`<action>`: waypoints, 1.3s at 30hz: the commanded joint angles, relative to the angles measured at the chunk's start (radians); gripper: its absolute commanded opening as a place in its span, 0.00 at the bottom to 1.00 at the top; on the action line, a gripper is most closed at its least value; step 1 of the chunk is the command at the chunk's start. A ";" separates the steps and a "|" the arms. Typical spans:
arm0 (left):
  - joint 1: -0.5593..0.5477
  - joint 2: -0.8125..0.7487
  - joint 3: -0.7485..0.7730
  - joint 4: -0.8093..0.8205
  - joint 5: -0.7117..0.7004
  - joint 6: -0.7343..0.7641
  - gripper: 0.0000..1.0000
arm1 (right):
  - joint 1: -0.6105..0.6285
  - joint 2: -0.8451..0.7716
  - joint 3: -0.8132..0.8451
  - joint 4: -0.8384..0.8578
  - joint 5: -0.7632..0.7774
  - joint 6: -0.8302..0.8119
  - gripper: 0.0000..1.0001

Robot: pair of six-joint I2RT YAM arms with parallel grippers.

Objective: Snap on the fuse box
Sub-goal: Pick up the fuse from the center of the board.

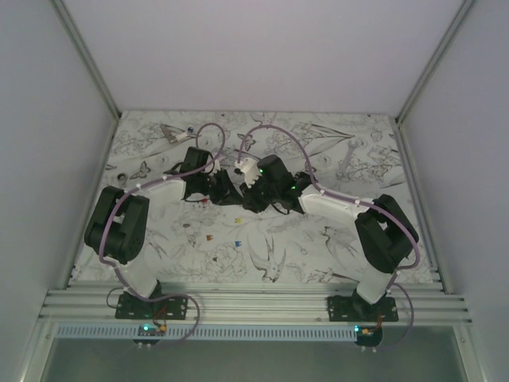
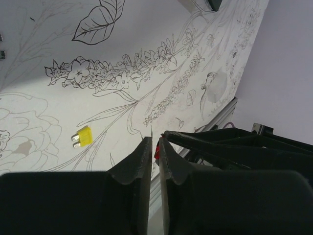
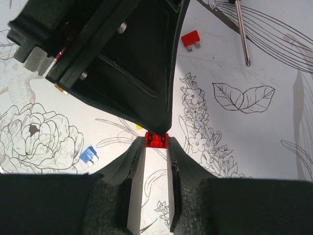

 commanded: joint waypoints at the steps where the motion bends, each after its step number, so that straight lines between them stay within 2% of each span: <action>1: -0.005 -0.001 0.006 -0.004 0.031 -0.008 0.13 | 0.003 0.014 0.037 0.053 -0.012 -0.006 0.19; 6: -0.006 -0.010 -0.001 -0.002 0.038 -0.016 0.08 | 0.003 0.020 0.034 0.074 -0.010 -0.001 0.19; 10: -0.005 -0.020 -0.006 0.001 0.043 -0.023 0.00 | 0.003 0.028 0.029 0.098 -0.007 0.004 0.19; 19: -0.004 -0.053 -0.024 0.002 0.006 -0.029 0.00 | 0.000 0.007 -0.001 0.170 0.009 0.030 0.22; 22: 0.000 -0.071 -0.031 0.003 -0.022 -0.029 0.00 | -0.003 -0.012 -0.011 0.178 0.016 0.045 0.33; 27: 0.012 -0.116 -0.053 0.020 -0.074 -0.036 0.00 | -0.013 -0.056 -0.046 0.207 0.025 0.094 0.44; 31: 0.024 -0.188 -0.115 0.088 -0.133 -0.070 0.00 | -0.030 -0.124 -0.113 0.297 0.004 0.197 0.50; 39: 0.022 -0.390 -0.256 0.271 -0.259 -0.155 0.00 | -0.072 -0.281 -0.279 0.590 -0.114 0.553 0.50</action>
